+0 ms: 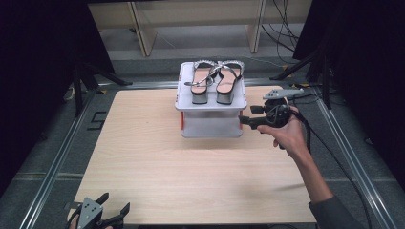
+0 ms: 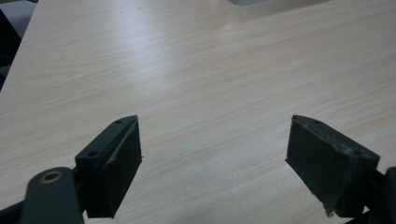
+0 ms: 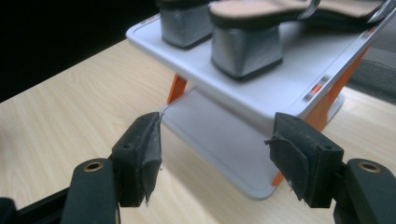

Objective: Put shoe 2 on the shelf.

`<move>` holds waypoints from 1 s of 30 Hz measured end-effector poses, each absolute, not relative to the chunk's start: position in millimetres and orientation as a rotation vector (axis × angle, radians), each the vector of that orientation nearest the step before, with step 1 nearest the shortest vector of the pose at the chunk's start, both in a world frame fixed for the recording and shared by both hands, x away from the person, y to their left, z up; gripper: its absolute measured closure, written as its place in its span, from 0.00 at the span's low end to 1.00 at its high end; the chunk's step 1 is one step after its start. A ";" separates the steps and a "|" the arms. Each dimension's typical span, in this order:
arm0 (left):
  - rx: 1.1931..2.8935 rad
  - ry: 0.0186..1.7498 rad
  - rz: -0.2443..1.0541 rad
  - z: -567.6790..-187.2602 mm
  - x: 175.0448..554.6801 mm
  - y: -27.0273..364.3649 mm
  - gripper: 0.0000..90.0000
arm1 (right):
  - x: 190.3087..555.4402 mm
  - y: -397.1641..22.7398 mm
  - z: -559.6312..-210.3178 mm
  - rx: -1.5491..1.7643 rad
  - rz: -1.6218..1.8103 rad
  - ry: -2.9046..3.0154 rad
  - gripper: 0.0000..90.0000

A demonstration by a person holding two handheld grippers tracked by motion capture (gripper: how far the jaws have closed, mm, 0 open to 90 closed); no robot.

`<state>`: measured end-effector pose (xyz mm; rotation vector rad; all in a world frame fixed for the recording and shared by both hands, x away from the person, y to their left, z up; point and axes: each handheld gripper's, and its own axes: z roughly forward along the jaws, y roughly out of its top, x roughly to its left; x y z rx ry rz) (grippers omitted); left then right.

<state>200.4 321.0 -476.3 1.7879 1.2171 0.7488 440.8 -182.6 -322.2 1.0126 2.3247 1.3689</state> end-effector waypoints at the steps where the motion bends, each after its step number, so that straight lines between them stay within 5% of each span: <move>1: 1.789 1.215 0.751 -476.0 199.9 320.8 0.19 | 437.3 -182.4 -325.8 1.020 1.360 2.337 0.38; 16: 1.796 1.219 0.752 -476.1 200.4 321.0 0.19 | 406.6 -186.7 -370.2 1.076 1.335 2.408 0.26; 30: 1.795 1.217 0.747 -476.1 200.1 321.0 0.19 | 379.5 -174.2 -389.2 1.009 1.332 2.456 0.27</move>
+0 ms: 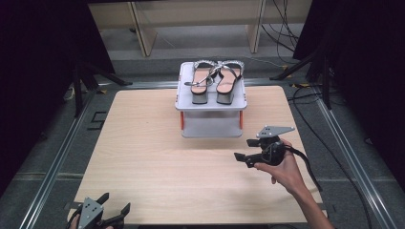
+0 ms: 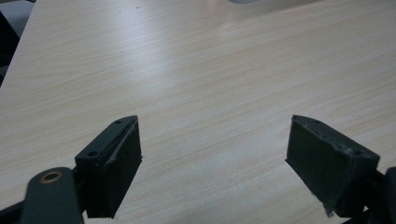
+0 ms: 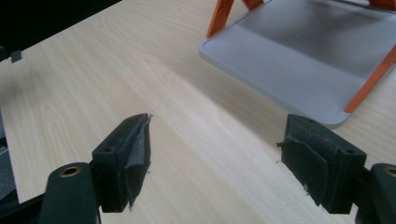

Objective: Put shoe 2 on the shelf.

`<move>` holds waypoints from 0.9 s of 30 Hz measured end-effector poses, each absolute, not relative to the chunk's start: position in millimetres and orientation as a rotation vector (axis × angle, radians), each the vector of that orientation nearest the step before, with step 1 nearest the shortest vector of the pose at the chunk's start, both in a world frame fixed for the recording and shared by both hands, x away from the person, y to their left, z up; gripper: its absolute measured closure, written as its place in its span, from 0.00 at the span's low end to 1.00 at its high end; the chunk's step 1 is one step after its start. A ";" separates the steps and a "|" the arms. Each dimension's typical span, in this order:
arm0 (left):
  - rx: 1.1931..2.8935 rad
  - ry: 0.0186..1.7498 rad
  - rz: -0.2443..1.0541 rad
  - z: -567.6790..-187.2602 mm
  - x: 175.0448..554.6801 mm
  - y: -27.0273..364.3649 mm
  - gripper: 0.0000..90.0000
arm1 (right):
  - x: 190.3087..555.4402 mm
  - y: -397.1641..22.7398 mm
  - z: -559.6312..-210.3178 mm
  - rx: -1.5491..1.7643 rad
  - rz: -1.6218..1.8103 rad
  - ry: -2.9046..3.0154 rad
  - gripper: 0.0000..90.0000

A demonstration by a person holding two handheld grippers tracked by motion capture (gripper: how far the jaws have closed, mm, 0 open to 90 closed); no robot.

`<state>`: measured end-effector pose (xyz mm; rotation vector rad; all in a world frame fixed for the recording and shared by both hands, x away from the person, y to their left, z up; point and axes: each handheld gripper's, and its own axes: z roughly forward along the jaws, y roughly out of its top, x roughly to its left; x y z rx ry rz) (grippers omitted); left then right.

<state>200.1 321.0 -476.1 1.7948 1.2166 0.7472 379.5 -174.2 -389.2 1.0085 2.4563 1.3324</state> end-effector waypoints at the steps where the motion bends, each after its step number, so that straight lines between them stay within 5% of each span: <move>1: 1.801 1.216 0.752 -475.9 200.1 321.4 0.19 | 378.4 -173.5 -390.2 1.000 1.330 2.455 0.27; 27: 1.793 1.214 0.753 -475.2 199.3 322.5 0.19 | 344.8 -179.5 -425.9 1.053 1.272 2.499 0.24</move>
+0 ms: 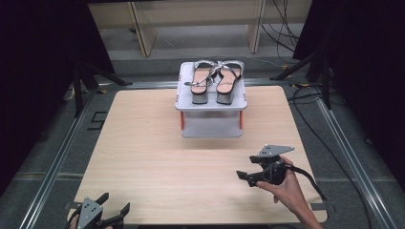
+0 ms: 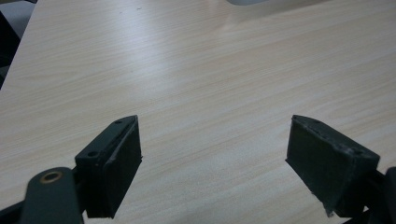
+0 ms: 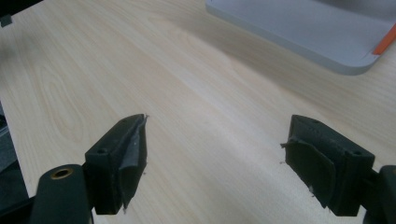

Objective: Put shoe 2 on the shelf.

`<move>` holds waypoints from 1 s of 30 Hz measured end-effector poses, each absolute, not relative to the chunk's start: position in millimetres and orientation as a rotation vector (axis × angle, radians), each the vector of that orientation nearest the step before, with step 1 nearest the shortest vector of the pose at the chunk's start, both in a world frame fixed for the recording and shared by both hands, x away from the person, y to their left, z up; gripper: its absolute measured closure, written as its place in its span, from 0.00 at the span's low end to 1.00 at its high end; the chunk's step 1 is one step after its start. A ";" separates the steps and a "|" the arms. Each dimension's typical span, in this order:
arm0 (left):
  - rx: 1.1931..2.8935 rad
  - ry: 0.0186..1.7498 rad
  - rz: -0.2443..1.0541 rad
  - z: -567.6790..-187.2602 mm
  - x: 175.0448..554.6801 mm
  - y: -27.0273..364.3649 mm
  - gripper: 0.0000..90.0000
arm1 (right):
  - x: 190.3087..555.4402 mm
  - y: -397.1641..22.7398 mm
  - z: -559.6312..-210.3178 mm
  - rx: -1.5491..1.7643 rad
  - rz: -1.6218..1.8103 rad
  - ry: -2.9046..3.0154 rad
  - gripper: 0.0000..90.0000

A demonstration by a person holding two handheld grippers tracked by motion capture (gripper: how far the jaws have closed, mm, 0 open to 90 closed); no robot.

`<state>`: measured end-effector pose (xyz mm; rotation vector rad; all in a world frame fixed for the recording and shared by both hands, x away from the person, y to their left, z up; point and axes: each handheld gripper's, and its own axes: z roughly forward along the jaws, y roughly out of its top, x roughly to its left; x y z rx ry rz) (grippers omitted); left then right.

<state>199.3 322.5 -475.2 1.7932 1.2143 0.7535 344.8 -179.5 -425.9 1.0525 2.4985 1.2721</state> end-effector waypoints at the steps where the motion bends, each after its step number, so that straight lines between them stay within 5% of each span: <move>1: 1.794 1.213 0.754 -475.3 199.4 322.5 0.19 | 343.6 -180.3 -427.4 1.056 1.272 2.502 0.24; 30: 1.811 1.203 0.753 -475.4 199.5 322.0 0.19 | 301.0 -190.2 -455.1 1.049 1.140 2.597 0.25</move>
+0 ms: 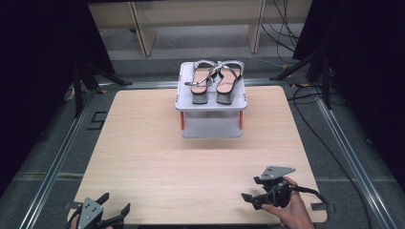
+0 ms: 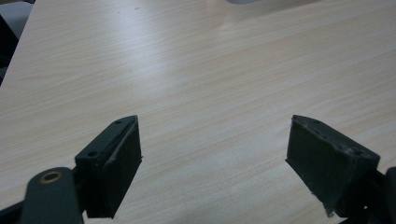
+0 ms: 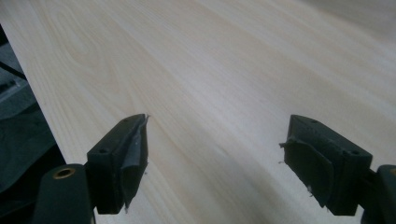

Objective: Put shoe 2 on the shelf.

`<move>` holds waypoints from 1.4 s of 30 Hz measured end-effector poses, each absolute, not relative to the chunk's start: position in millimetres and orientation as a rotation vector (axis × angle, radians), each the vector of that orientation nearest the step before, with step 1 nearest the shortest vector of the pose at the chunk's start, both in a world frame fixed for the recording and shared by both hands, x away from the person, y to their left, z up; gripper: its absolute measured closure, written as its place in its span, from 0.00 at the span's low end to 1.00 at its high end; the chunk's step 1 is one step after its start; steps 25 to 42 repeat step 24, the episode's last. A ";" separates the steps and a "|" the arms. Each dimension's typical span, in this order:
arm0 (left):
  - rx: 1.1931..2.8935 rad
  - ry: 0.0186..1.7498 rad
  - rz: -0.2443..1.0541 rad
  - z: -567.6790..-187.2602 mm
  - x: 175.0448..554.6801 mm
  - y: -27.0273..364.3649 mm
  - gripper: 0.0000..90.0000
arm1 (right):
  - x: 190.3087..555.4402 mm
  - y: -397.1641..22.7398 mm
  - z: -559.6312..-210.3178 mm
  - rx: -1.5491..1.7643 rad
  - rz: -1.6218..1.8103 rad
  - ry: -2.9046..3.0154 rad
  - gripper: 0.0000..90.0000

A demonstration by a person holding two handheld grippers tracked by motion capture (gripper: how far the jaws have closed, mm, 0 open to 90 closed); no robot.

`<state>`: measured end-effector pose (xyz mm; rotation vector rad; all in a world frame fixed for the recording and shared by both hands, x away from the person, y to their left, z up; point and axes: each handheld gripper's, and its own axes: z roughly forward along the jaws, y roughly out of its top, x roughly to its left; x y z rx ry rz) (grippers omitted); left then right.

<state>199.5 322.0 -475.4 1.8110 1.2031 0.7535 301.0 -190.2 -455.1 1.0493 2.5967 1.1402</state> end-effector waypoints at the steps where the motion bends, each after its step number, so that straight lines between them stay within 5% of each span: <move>1: 1.794 1.206 0.753 -475.9 199.8 321.1 0.19 | 300.2 -191.6 -456.1 1.065 1.129 2.588 0.25; 42: 1.802 1.208 0.752 -475.7 199.9 321.9 0.19 | 288.4 -201.7 -462.0 1.077 1.118 2.588 0.26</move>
